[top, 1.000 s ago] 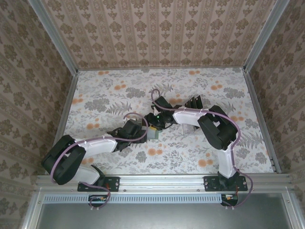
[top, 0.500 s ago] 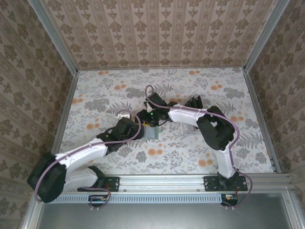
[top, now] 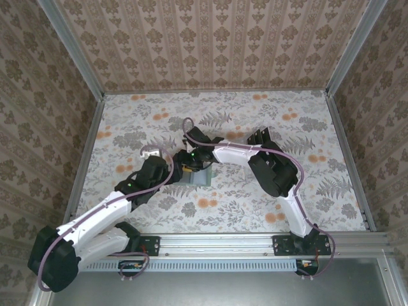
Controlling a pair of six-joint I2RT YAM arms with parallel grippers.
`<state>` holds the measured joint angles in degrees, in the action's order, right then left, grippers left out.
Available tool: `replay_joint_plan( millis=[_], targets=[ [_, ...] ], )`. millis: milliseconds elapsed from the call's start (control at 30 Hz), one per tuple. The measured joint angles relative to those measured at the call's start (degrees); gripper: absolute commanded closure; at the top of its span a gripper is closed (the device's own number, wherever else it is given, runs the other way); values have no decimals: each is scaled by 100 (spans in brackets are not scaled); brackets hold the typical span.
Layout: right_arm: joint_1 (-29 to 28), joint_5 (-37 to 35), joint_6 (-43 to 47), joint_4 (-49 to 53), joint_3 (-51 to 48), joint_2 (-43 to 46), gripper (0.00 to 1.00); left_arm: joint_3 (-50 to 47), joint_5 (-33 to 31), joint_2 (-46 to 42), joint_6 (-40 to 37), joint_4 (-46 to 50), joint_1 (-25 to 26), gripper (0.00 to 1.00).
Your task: Put the credit cards into the card holder
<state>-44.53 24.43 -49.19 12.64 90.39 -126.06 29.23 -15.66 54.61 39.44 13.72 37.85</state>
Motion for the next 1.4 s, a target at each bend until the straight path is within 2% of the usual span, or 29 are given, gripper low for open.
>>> replay_joint_plan(
  millis=[300, 533, 667, 767, 833, 967, 1100, 1400],
  targets=[
    [72, -9, 282, 282, -55, 205, 44, -72, 46, 39, 4, -4, -48, 0],
    [678, -365, 782, 909, -538, 1821, 44, -70, 229, 555, -4, -87, -203, 0],
    [1163, -927, 1292, 1569, -704, 2649, 45, 37, 367, 1045, -79, -55, -313, 0],
    [1530, -1521, 1729, 2227, -750, 2885, 48, 269, 457, 1375, -179, -22, -391, 0],
    [1705, -1945, 2002, 2643, -748, 2870, 50, 428, 522, 1550, -240, -26, -457, 0],
    [1895, -2726, 2507, 3436, -590, 2627, 62, 636, 625, 1812, -348, -26, -535, 0],
    [1985, -3309, 2837, 3862, -216, 2188, 69, 686, 691, 1893, -391, -17, -566, 0],
    [2302, -3759, 3152, 4100, 151, 1585, 71, 758, 695, 2039, -433, -7, -568, 0]
  ],
)
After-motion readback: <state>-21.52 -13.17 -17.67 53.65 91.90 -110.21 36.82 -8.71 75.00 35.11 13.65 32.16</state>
